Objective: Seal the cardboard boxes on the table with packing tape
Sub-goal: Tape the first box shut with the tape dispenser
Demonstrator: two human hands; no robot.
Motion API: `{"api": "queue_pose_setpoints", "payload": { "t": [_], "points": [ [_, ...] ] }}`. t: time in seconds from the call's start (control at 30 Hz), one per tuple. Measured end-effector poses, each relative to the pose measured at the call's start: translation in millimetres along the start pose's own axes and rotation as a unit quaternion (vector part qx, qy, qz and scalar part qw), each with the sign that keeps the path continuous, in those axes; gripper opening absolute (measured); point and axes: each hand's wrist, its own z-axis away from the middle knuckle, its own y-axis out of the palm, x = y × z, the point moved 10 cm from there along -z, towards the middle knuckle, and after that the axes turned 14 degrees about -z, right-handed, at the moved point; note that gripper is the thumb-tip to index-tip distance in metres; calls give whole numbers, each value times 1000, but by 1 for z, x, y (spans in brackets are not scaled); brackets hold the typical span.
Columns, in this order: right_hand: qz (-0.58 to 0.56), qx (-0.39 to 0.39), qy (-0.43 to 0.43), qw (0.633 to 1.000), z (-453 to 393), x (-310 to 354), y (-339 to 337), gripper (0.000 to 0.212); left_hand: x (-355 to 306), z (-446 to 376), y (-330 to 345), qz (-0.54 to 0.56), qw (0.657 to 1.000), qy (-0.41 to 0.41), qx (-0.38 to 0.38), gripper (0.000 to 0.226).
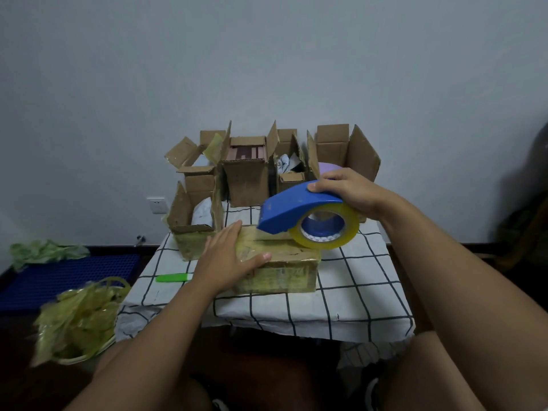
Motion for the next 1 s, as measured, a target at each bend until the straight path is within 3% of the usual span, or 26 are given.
{"api": "queue_pose_setpoints", "payload": {
  "t": [0.1, 0.27, 0.6, 0.83, 1.0],
  "points": [
    [2, 5, 14, 1000, 8, -8, -14, 27, -1, 0, 3, -17, 1000, 12, 7, 101],
    [5, -28, 13, 1000, 14, -18, -24, 25, -1, -4, 11, -74, 996, 46, 22, 105],
    [37, -12, 12, 999, 11, -16, -18, 23, -38, 6, 7, -201, 968, 152, -4, 78],
    [29, -12, 20, 999, 10, -16, -20, 24, -66, 4, 16, -233, 961, 148, -11, 109],
    [19, -18, 15, 1000, 12, -16, -21, 25, -61, -7, 20, -237, 960, 147, -27, 112]
  ]
}}
